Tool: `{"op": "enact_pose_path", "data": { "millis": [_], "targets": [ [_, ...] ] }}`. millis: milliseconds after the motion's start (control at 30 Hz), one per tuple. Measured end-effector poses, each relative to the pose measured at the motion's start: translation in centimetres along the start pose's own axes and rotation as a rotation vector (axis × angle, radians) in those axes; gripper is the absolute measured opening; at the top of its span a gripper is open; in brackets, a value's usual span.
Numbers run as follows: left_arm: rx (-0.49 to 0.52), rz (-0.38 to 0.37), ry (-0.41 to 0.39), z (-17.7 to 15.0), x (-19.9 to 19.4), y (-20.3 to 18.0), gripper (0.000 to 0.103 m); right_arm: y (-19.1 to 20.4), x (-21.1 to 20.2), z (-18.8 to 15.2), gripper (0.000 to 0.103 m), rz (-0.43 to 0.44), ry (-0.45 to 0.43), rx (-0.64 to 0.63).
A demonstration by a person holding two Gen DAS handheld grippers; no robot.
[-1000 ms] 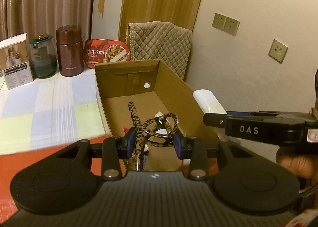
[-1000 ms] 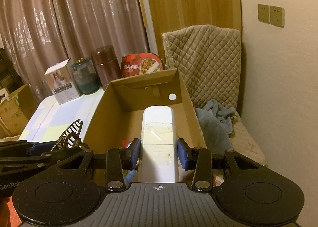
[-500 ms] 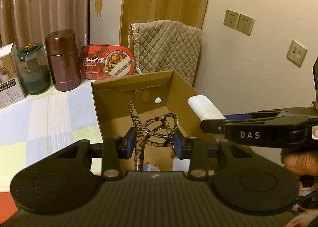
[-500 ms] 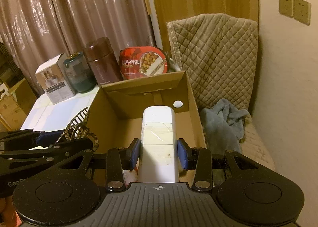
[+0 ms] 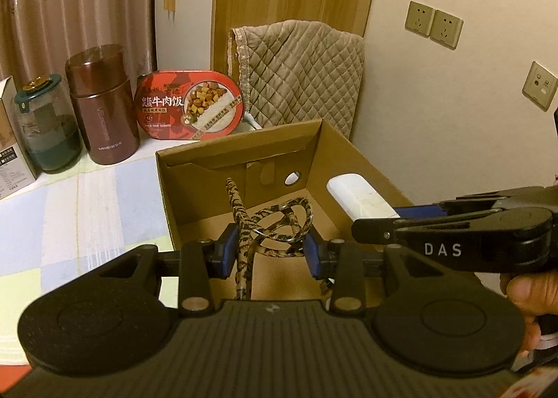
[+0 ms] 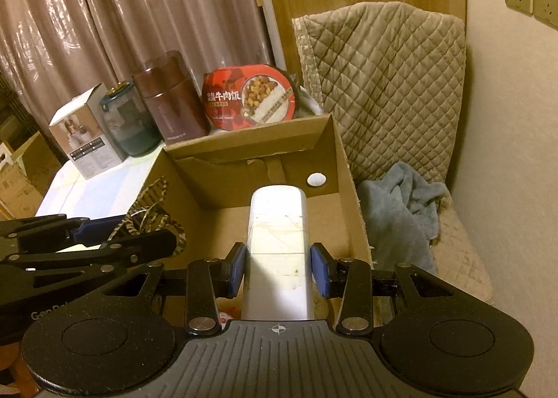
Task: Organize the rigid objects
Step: 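Carry the brown clip and white stick over the cardboard box, then open the left gripper to drop the brown clip into the box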
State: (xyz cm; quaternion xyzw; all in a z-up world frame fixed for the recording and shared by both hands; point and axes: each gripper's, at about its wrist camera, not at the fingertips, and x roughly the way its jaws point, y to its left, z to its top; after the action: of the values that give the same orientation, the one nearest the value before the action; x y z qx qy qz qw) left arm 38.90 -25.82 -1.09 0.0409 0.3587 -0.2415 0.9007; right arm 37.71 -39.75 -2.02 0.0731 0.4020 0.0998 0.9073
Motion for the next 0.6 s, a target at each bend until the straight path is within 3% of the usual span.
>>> {"op": "enact_pose_path", "data": {
  "millis": [600],
  "targets": [
    [0.011, 0.005, 0.015, 0.0, 1.9, 0.3, 0.034, 0.0, 1.2, 0.2, 0.037, -0.007, 0.014, 0.003]
  ]
}}
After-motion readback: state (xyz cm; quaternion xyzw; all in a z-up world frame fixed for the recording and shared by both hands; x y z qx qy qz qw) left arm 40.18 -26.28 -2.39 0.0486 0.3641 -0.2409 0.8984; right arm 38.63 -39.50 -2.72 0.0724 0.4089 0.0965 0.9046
